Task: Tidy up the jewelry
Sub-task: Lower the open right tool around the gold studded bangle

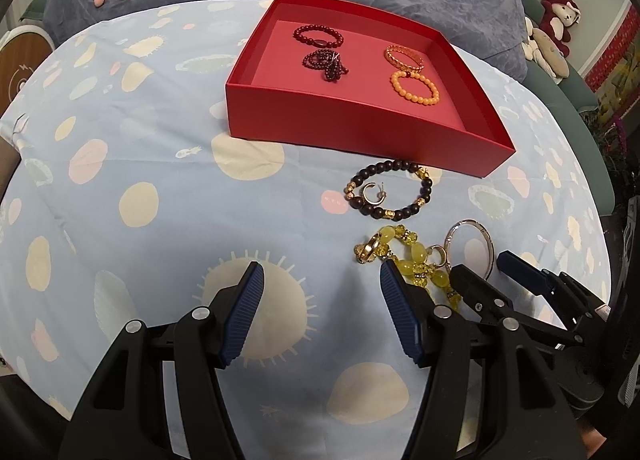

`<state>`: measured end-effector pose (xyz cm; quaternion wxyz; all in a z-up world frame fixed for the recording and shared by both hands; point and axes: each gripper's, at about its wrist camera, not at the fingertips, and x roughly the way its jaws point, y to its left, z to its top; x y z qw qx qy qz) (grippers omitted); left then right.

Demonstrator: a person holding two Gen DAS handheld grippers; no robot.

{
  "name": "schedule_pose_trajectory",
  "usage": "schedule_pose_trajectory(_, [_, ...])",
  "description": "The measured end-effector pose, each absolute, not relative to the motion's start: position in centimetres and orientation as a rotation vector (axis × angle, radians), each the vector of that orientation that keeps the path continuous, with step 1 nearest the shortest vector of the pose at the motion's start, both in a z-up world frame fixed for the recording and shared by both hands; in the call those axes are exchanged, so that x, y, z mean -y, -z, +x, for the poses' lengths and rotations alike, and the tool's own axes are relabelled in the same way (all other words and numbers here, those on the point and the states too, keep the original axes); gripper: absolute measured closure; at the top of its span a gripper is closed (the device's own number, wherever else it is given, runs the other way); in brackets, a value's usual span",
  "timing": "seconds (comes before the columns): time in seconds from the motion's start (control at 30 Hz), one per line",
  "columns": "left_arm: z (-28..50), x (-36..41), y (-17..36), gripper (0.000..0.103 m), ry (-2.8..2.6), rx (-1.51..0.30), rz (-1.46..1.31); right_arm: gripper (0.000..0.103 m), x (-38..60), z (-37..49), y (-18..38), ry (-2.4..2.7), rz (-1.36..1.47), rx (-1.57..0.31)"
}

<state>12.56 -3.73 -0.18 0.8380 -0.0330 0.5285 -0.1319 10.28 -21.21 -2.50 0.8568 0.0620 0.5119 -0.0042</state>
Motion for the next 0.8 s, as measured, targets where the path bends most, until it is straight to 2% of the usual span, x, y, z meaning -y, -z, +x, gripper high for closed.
schedule_pose_trajectory(0.2, [12.3, 3.9, 0.2, 0.045, 0.285, -1.117, -0.062, 0.037, 20.3, 10.9, 2.9, 0.031, 0.037, -1.069])
schedule_pose_trajectory(0.33, [12.3, 3.7, 0.3, 0.046, 0.282, -1.122, -0.071, 0.044, 20.6, 11.3, 2.8, 0.044, 0.046, -1.064])
schedule_pose_trajectory(0.67, [12.8, 4.2, 0.4, 0.046, 0.303, -1.121, -0.076, 0.044, 21.7, 10.7, 2.1, 0.061, 0.107, -1.064])
schedule_pose_trajectory(0.8, [13.4, 4.5, 0.9, 0.052, 0.307, -1.128, -0.07, 0.044, 22.3, 10.4, 1.7, 0.062, 0.131, -1.06])
